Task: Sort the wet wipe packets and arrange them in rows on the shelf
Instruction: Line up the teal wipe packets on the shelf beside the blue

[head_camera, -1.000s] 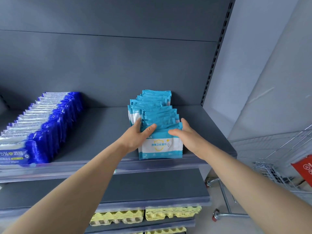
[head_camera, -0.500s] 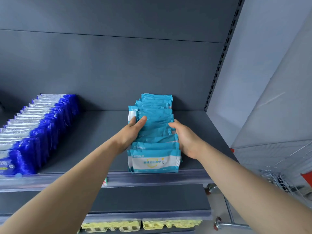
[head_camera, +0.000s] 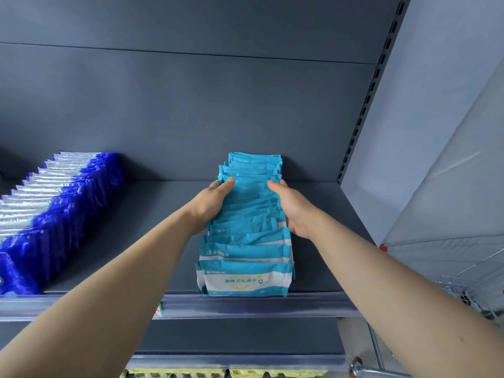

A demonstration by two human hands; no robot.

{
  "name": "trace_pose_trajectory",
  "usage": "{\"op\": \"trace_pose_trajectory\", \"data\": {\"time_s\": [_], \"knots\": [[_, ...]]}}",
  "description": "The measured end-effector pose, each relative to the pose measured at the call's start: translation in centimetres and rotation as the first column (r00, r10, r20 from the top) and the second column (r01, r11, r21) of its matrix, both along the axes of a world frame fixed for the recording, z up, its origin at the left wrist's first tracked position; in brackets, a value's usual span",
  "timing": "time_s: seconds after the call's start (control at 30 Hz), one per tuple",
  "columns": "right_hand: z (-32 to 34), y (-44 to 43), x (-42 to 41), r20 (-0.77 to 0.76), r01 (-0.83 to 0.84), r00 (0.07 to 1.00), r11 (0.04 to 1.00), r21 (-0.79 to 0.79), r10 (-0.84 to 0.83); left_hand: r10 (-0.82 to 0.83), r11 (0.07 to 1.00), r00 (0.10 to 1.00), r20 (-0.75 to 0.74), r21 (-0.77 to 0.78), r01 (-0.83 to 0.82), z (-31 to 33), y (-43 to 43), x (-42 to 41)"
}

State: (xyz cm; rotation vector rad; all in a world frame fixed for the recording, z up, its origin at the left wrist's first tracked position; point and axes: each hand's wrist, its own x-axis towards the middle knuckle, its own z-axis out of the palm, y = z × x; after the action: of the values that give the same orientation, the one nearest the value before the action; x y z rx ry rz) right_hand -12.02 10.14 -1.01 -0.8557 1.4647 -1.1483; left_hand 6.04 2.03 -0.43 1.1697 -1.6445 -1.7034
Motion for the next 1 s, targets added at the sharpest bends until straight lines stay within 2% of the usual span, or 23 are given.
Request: {"op": "trace_pose_trajectory", "data": {"time_s": [0.1, 0.2, 0.37, 0.6, 0.73, 0.93, 1.0], "knots": [[0.6, -0.3, -0.8, -0.051, 0.068, 0.996, 0.997, -0.025, -0.069, 0.039, 0.999, 0.998, -0.046, -0.03, -0.041, 0.3, -0.7, 0.2], [1.3, -1.3, -2.4, -0.076, 0.134, 0.988, 0.99, -0.045, -0.137, 0.097, 0.992, 0.994, 0.039, -0.085, -0.093, 1.0, -1.9, 0.2], [0.9, -4.1, -2.6, -0.043, 0.069, 0.997, 0.998, 0.0, -0.069, -0.027, 0.996, 0.999, 0.029, 0.087, 0.024, 1.4, -1.5, -2.0], [0.9, -5.8, -3.9, -0.111, 0.115, 0.987, 0.993, -0.022, -0.117, 0.047, 0.999, 0.995, 0.084, -0.026, -0.045, 1.0, -4.4, -2.4], [1.2, -7.0, -2.6, -0.2, 0.054, 0.978, 0.997, -0.048, -0.062, -0.027, 0.999, 0.998, 0.06, -0.031, 0.029, 1.3, -4.6, -3.5], [1.3, -7.5, -1.4, -0.213, 0.042, 0.976, 0.998, -0.054, -0.053, -0.062, 0.998, 0.998, 0.025, -0.03, 0.063, 1.5, -4.7, -2.5], [1.5, -7.1, -1.4, -0.169, 0.048, 0.984, 0.998, -0.051, -0.056, -0.081, 0.997, 0.997, 0.019, -0.018, 0.081, 1.7, -4.7, -2.3]]}}
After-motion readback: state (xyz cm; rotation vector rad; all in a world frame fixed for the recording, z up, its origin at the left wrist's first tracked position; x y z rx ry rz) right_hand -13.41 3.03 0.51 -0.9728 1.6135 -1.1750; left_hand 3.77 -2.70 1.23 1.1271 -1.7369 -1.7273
